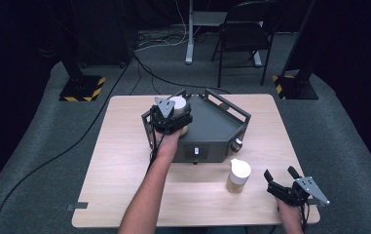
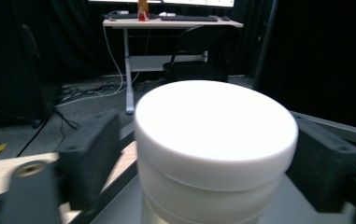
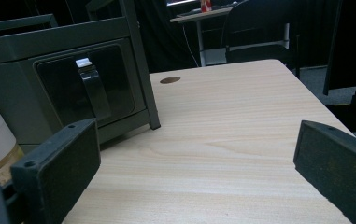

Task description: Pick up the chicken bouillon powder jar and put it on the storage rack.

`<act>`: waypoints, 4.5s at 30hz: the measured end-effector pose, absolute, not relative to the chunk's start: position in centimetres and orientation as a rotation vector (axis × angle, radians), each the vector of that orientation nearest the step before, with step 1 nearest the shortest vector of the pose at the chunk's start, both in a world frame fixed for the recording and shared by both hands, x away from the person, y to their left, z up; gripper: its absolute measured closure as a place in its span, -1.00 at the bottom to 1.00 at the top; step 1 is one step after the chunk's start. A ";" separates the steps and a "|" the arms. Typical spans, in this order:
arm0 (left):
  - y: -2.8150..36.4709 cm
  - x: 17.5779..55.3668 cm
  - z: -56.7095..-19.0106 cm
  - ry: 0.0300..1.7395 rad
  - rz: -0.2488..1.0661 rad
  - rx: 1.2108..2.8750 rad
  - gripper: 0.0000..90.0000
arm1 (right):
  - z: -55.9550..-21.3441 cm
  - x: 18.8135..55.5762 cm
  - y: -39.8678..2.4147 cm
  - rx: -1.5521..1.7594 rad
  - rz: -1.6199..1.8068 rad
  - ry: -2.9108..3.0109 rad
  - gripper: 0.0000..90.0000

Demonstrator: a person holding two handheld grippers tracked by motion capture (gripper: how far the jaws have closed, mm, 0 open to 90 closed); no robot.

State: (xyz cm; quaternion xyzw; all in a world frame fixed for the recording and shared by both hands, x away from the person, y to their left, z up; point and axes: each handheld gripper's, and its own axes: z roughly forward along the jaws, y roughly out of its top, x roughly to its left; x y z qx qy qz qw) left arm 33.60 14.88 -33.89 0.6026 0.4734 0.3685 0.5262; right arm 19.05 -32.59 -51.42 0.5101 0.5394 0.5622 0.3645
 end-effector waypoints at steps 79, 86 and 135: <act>19.7 21.1 -39.7 0.975 0.774 1.611 -0.97 | -51.3 19.2 -32.7 1.321 1.447 1.396 -1.00; 20.2 20.7 -40.6 0.973 0.771 1.621 -0.97 | -51.2 19.2 -32.6 1.321 1.445 1.398 -1.00; 24.5 19.7 -47.4 1.069 0.788 1.589 -0.97 | -51.0 19.4 -32.6 1.341 1.440 1.401 -1.00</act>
